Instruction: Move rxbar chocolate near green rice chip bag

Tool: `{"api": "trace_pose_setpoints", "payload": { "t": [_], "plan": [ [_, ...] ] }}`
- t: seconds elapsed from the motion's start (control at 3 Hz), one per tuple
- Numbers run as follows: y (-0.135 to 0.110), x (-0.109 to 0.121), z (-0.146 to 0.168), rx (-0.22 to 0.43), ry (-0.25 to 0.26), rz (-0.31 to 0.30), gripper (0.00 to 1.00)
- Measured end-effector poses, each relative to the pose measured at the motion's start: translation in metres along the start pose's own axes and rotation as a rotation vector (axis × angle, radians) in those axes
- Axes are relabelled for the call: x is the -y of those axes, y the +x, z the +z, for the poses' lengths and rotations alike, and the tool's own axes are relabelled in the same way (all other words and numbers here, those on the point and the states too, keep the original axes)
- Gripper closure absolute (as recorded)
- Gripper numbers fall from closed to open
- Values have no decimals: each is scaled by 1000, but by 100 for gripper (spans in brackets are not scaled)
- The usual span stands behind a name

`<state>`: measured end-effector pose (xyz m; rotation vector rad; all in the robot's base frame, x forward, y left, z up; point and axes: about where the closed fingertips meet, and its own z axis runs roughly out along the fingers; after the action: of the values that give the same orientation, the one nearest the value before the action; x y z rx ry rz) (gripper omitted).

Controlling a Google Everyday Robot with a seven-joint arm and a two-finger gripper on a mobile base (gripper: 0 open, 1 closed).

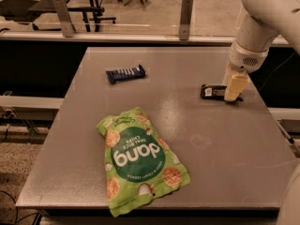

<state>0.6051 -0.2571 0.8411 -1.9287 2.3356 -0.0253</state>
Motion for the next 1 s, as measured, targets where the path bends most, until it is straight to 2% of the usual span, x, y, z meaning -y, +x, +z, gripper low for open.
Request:
{"api": "trace_pose_setpoints", "payload": {
  "t": [0.33,0.67,1.0],
  "plan": [
    [-6,-6,-4,9,-2,-6,100],
    [-27,-26,-11,46,-17,-39,100],
    [-58,-51,-16,100,-53,-94,100]
  ]
}}
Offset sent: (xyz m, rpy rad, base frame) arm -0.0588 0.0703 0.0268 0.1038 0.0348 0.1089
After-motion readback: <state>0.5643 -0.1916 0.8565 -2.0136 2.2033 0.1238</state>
